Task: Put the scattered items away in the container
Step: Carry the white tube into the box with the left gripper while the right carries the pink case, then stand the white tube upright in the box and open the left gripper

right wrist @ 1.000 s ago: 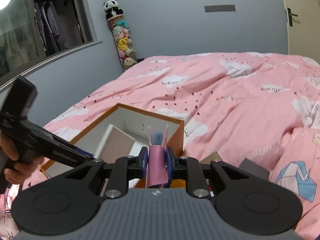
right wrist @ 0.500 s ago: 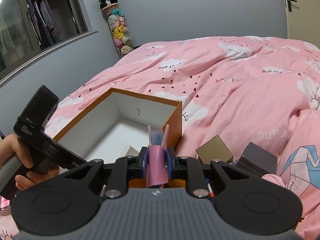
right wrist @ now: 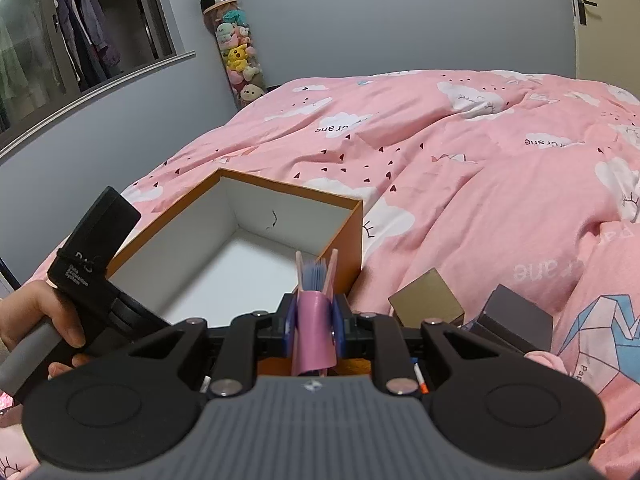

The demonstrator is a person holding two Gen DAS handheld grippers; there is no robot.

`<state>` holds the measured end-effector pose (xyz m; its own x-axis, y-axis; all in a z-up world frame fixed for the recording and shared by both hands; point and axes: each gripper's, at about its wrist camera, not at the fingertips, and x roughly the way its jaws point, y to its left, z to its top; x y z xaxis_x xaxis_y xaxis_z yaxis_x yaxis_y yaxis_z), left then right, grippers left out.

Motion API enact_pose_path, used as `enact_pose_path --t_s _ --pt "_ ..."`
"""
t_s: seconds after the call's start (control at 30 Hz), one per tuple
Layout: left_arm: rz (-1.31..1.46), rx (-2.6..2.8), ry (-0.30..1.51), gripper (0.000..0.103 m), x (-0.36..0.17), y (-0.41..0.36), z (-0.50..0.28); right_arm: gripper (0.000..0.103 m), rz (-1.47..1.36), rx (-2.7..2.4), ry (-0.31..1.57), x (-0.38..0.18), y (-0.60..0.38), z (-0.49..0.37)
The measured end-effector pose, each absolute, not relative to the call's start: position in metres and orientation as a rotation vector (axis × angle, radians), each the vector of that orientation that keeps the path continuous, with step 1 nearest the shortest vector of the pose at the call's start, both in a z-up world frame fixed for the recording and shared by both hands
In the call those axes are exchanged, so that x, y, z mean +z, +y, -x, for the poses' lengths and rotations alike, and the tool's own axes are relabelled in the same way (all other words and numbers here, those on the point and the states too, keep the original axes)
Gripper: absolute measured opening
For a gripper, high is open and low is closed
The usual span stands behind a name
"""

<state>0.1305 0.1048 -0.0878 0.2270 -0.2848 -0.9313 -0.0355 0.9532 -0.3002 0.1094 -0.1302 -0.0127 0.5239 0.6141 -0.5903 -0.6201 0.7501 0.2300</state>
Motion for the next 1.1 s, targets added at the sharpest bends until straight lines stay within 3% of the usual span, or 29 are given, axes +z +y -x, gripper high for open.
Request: enact_pose_path --t_s 0.53,0.63,1.1 --pt "0.185 -0.078 1.344 0.039 -0.086 0.110 -0.120 0.022 0.022 0.737 0.688 -0.008 -0.130 -0.110" --pt "0.220 -0.100 1.361 0.030 -0.091 0.109 -0.121 0.022 0.019 0.740 0.689 -0.008 -0.129 -0.110" --pt "0.226 -0.024 1.265 0.030 -0.082 0.103 -0.106 0.021 0.036 0.788 0.635 0.008 -0.116 -0.108"
